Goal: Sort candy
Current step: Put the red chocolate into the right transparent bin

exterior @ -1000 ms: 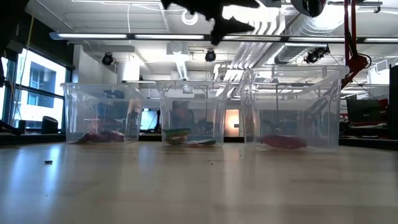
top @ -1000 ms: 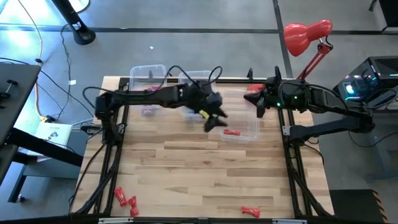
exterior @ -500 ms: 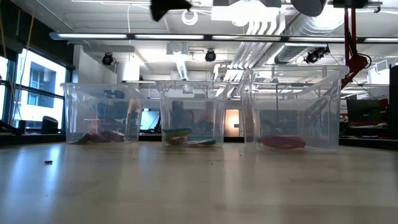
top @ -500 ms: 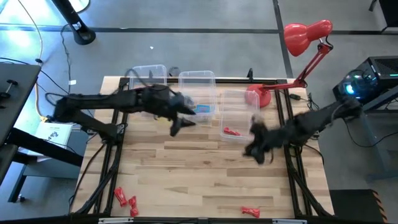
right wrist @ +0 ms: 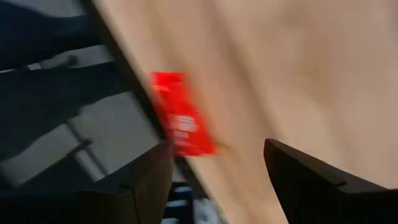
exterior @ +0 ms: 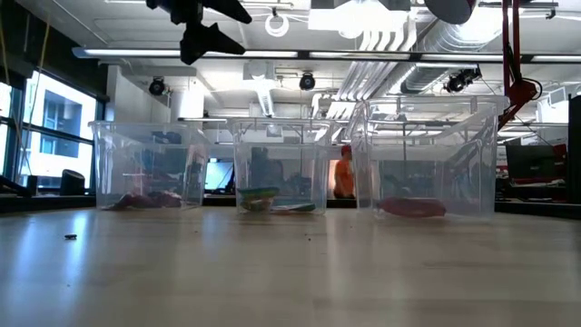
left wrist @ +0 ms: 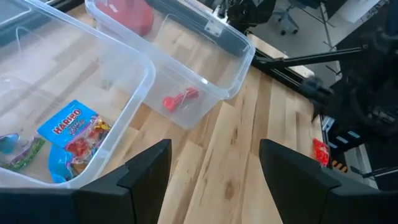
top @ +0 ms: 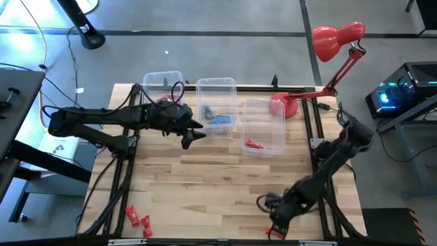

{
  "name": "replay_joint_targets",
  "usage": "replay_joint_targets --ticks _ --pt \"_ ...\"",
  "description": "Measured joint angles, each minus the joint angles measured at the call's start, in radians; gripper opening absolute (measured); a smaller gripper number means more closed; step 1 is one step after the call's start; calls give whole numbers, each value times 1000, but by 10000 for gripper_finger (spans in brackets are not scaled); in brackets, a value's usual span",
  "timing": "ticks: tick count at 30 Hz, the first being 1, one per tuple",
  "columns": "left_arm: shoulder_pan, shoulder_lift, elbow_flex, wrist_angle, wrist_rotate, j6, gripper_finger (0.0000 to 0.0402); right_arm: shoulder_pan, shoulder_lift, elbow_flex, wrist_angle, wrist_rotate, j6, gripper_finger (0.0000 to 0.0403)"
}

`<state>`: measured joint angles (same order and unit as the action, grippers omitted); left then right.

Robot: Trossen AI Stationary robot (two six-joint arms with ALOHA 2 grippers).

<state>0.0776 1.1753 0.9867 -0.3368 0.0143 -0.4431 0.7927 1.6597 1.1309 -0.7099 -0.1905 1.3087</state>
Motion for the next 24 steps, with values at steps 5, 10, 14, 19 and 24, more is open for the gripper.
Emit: replay_joint_targets --ticks 5,10,14,19,24 --pt "0 1 0 0 7 0 237 35 95 0 245 -11 65 245" --pt "0 1 0 0 7 11 237 62 185 0 283 -28 107 245" --pt "1 1 0 -1 2 27 237 61 235 4 248 -37 109 245" --pt "1 1 0 -1 1 34 237 58 269 8 193 -40 108 227" --pt "1 1 0 1 -39 56 237 49 271 13 -17 20 111 138"
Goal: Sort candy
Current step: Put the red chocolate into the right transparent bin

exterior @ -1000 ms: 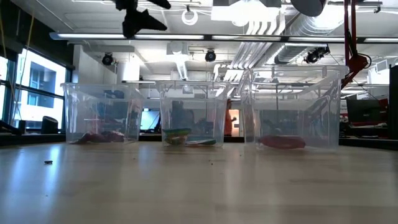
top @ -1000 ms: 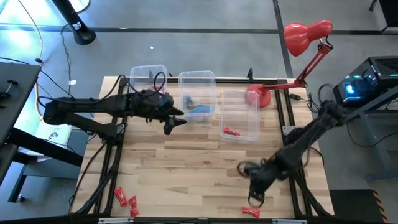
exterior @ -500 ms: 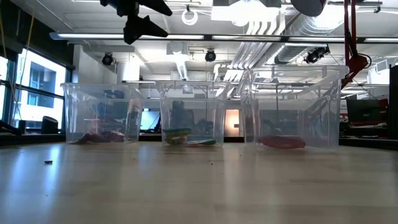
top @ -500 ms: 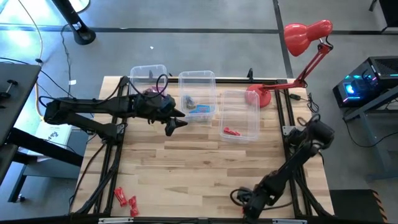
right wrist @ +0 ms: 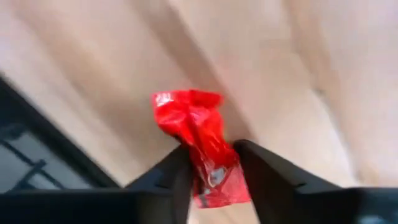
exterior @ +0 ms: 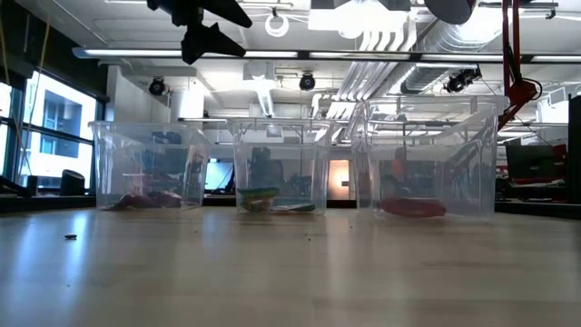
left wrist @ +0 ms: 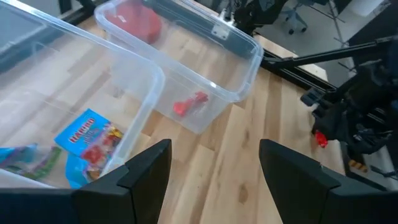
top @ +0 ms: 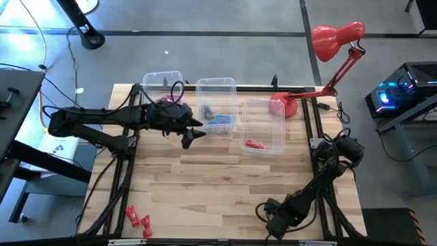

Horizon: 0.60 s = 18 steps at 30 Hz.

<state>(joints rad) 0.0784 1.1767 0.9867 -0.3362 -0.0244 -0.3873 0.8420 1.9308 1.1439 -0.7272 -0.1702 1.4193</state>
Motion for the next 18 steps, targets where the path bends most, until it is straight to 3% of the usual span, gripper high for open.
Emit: replay_joint_targets --ticks 8,10,15,18 --pt "0 0 0 54 -16 6 237 -74 0 -1 -127 9 -145 22" --pt "1 -1 5 67 -16 19 237 -88 -5 -1 -164 24 -197 13" --pt "2 -40 89 71 -16 115 237 -107 -67 -1 -389 214 -239 12" --pt "6 -80 170 74 -35 209 237 -113 -184 54 -543 311 -275 10"
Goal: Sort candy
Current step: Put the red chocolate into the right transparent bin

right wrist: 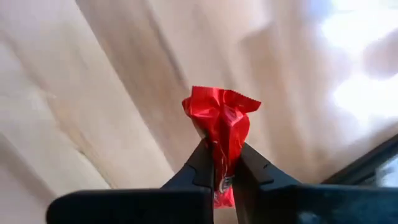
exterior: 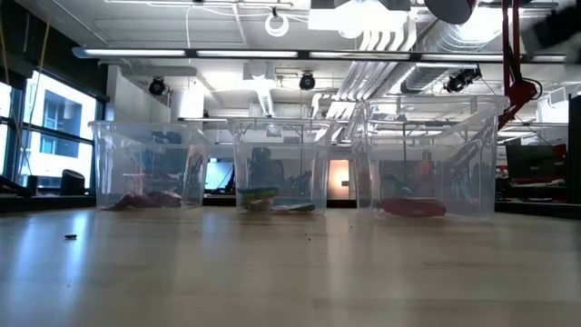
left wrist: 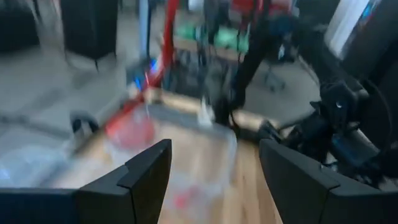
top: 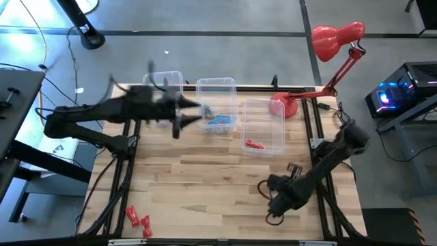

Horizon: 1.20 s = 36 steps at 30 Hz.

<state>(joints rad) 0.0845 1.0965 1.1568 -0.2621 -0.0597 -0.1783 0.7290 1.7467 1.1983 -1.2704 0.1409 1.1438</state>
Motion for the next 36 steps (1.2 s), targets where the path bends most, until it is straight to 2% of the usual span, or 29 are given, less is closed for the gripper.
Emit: replay_joint_targets --ticks 3,7,11,14,16,20,22,29,33,36 --pt "0 -41 78 3 -75 76 237 -35 -108 40 -44 132 -37 10" --pt "0 -91 135 0 -150 119 237 -132 -258 113 6 363 -92 10" --pt "0 -131 141 -11 -155 93 237 -263 -349 134 79 568 -168 13" --pt "0 -143 141 -40 -151 44 237 -374 -400 121 102 651 -184 33" --pt "0 -143 141 -74 -129 11 237 -452 -408 98 104 627 -199 54" --pt "-16 -140 140 -156 -84 -51 237 -605 -407 57 163 447 -297 109" --pt "-33 -139 140 -195 -79 -74 237 -658 -393 37 208 400 -352 141" --pt "-94 -138 140 -290 -80 -169 237 -767 -372 33 251 364 -542 231" --pt "-156 -103 139 -476 -81 -305 236 -782 -381 50 256 354 -630 248" --pt "-241 -38 121 -659 -75 -446 234 -785 -385 51 266 354 -670 249"
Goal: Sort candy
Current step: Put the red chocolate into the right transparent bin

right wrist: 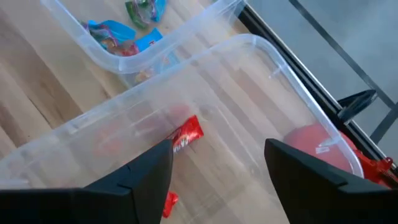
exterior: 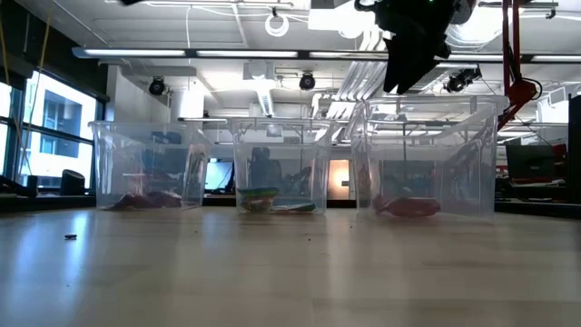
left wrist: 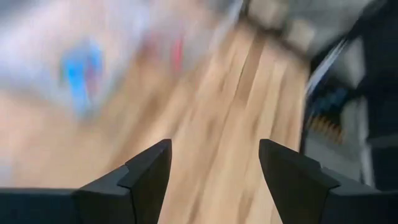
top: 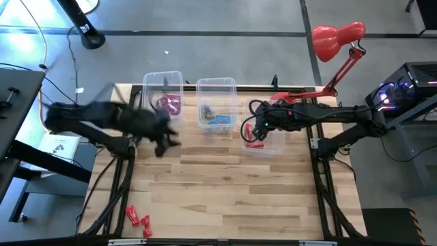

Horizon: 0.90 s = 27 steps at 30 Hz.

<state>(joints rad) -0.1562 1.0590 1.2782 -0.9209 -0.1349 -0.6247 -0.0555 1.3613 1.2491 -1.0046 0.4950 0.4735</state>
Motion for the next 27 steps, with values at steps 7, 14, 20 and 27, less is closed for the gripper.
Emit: replay_joint_targets --ticks 7,14,20,27 --pt "-263 190 -169 -198 96 -515 232 -4 -2 0 5 -2 -7 250" --pt "-537 356 -325 -31 382 -1031 232 -4 -2 0 5 -18 -22 250" --pt "-697 467 -334 286 504 -1375 231 -7 -2 0 3 -36 -56 250" --pt "-817 573 -334 393 505 -1645 231 -24 -2 -1 1 -43 -56 250"
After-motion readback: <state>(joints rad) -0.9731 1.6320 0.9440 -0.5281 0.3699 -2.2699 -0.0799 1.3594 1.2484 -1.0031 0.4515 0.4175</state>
